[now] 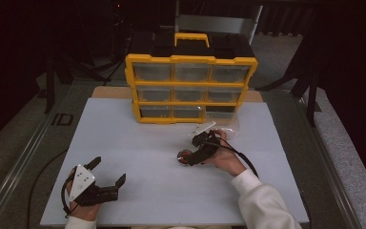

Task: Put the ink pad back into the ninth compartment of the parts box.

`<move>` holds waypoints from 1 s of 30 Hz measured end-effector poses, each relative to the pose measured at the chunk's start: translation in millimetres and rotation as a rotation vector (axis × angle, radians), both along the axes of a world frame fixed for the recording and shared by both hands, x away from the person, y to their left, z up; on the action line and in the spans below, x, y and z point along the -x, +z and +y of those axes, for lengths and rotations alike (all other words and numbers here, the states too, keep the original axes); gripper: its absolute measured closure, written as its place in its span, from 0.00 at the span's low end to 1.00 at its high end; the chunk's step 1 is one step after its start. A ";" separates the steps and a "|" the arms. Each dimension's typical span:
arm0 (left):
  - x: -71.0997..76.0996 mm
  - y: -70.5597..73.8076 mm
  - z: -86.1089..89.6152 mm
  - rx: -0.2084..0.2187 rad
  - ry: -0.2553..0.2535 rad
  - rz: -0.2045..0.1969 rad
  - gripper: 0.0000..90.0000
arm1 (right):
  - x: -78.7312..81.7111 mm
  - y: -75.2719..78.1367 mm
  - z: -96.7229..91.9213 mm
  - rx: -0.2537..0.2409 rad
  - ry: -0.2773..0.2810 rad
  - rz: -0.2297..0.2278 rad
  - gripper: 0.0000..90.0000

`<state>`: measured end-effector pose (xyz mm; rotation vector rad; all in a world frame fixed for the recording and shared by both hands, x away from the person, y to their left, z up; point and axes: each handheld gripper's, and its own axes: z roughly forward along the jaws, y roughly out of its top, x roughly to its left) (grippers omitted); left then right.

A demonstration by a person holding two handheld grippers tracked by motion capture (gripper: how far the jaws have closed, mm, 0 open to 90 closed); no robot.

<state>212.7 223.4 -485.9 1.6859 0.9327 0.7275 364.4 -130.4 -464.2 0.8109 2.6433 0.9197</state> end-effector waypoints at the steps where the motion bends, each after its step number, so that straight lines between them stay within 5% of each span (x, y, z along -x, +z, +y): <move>1: 0.0 0.0 0.0 0.000 0.001 0.000 0.00 | 0.1 -0.6 0.5 0.002 0.000 0.001 0.10; 30: 0.4 0.4 0.8 0.000 0.004 -0.001 0.00 | -0.1 -15.9 11.0 0.029 0.038 0.041 0.10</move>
